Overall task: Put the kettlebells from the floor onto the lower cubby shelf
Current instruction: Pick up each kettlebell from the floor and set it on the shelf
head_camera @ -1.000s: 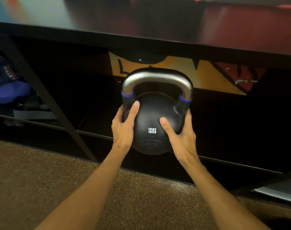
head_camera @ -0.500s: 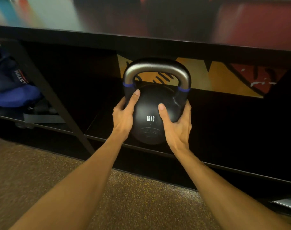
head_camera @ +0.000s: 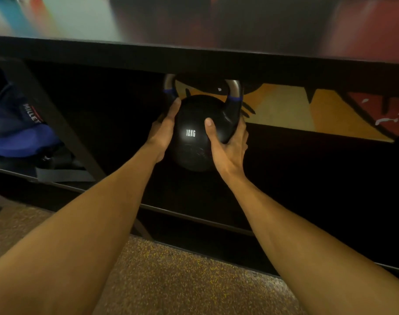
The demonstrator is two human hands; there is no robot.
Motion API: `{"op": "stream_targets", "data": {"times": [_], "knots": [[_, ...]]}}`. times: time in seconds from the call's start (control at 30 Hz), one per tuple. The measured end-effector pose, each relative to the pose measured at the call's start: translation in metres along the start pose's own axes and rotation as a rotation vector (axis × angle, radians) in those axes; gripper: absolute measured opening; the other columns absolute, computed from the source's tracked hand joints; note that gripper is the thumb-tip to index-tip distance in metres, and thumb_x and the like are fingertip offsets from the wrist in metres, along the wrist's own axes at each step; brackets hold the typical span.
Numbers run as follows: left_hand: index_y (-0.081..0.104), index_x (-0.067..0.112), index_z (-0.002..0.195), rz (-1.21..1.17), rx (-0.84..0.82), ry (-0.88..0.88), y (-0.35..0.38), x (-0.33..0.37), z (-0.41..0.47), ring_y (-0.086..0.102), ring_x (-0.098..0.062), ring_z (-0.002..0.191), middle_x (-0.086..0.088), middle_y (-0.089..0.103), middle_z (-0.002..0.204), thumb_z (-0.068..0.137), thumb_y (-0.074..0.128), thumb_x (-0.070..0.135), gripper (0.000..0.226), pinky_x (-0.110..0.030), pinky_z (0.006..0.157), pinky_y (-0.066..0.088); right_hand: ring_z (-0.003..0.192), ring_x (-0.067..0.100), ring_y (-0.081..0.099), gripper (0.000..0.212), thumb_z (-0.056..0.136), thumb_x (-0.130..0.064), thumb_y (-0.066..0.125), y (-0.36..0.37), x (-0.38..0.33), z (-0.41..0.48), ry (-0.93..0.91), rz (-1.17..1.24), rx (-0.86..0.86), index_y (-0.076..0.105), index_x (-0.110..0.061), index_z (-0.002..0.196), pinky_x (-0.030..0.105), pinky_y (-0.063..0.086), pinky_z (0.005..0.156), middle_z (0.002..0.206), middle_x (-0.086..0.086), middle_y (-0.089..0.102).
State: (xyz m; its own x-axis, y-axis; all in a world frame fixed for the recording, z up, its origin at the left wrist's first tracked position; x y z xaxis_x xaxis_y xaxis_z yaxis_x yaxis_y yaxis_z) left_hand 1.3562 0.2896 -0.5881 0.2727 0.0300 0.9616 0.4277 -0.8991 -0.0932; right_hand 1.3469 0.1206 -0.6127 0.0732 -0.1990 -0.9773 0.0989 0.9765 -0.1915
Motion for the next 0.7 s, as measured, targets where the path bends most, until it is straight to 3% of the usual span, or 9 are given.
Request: {"op": "stream_targets", "data": {"times": [0.13,0.23,0.4,0.5,0.7], "knots": [[0.058,0.033,0.143,-0.089,-0.042,-0.131,-0.005,0.005,0.028,0.068,-0.033,0.116,-0.006,0.071,0.128,0.034,0.066,0.101,0.128,-0.058,0.104,0.050,0.155,0.040,0.010,0.101,0.086,-0.071,0.068,0.018,-0.003,0.016,0.011,0.021,-0.028,0.011,-0.042,0.163,0.053,0.022,0.119,0.170,0.002,0.012],[0.059,0.031,0.141,-0.114,-0.094,-0.151,-0.003,0.013,0.032,0.071,-0.035,0.108,-0.010,0.074,0.122,0.055,0.064,0.095,0.107,-0.062,0.096,0.054,0.155,0.039,0.008,0.102,0.088,-0.070,0.066,0.025,-0.005,0.030,0.020,0.015,-0.036,0.008,-0.038,0.165,0.053,0.021,0.120,0.170,0.001,0.010],[0.058,0.027,0.142,-0.123,-0.037,-0.156,0.000,0.017,0.052,0.071,-0.034,0.108,-0.009,0.072,0.122,0.046,0.067,0.096,0.119,-0.057,0.099,0.054,0.155,0.036,0.010,0.103,0.089,-0.067,0.067,0.033,-0.005,0.047,0.012,0.010,-0.042,0.008,-0.034,0.166,0.050,0.017,0.121,0.170,0.002,0.010],[0.057,0.025,0.141,-0.118,-0.033,-0.129,0.005,0.022,0.054,0.071,-0.031,0.107,-0.007,0.071,0.119,0.068,0.063,0.089,0.098,-0.053,0.099,0.056,0.155,0.035,0.008,0.104,0.089,-0.067,0.067,0.035,-0.006,0.057,0.028,0.008,-0.054,0.005,-0.034,0.166,0.049,0.017,0.121,0.171,0.000,0.006],[0.061,0.027,0.139,-0.140,-0.036,-0.137,0.010,0.027,0.064,0.074,-0.030,0.101,-0.007,0.075,0.115,0.069,0.065,0.087,0.092,-0.054,0.094,0.058,0.155,0.036,0.008,0.103,0.090,-0.067,0.066,0.036,-0.008,0.071,0.043,0.001,-0.078,0.006,-0.033,0.166,0.052,0.020,0.121,0.171,0.003,0.008]]}}
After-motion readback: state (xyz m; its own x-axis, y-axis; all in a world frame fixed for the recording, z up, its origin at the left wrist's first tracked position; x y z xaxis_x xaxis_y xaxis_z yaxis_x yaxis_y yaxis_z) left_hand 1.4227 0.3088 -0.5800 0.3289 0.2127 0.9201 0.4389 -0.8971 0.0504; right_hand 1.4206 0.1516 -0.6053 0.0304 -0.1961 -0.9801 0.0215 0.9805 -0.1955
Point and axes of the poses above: each hand's wrist, its own z-axis towards the middle knuckle, its own y-axis out of the palm, x = y × z, the point moved 1 cm from there along z, towards the middle knuckle
